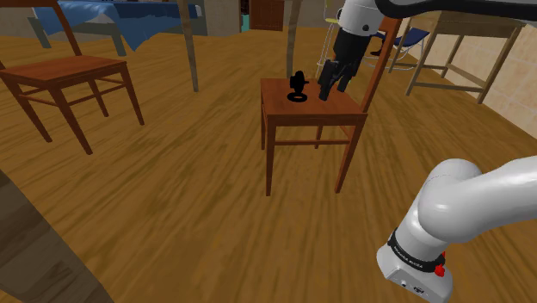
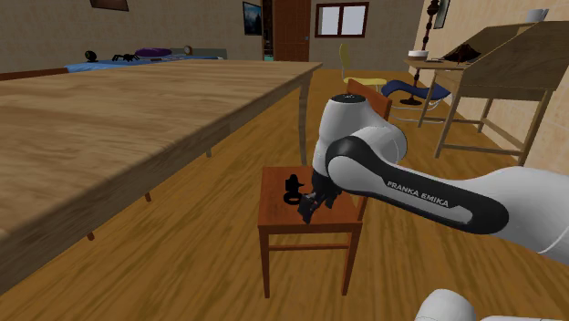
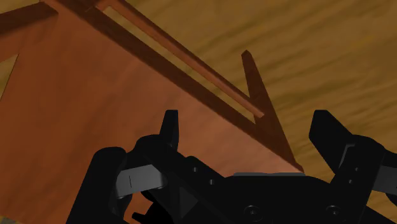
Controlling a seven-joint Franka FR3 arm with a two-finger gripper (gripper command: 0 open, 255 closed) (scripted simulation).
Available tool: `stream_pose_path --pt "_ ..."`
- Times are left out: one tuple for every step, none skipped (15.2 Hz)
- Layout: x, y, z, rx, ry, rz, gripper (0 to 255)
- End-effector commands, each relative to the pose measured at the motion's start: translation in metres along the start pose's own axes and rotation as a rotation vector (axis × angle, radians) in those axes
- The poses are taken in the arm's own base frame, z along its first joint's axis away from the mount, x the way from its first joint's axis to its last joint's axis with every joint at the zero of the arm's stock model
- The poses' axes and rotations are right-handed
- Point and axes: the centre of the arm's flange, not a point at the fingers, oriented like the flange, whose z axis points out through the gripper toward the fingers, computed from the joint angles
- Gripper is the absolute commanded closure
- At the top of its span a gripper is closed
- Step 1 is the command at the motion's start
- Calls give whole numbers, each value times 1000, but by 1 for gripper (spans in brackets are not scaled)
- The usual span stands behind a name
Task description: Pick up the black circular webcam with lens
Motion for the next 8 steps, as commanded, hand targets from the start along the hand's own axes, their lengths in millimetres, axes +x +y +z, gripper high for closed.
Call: stream_pose_path --pt "0 0 0 0 0 0 0" --pt "14 4 0 -5 -10 1 0" --pt "28 8 0 -10 -20 2 0" --pt "41 12 0 -15 -30 4 0" --pt "55 16 0 -20 -40 5 0" --pt "69 20 0 -25 -49 6 0" --pt "83 24 1 -30 -59 7 0" --pt "97 28 1 -35 -69 8 0"
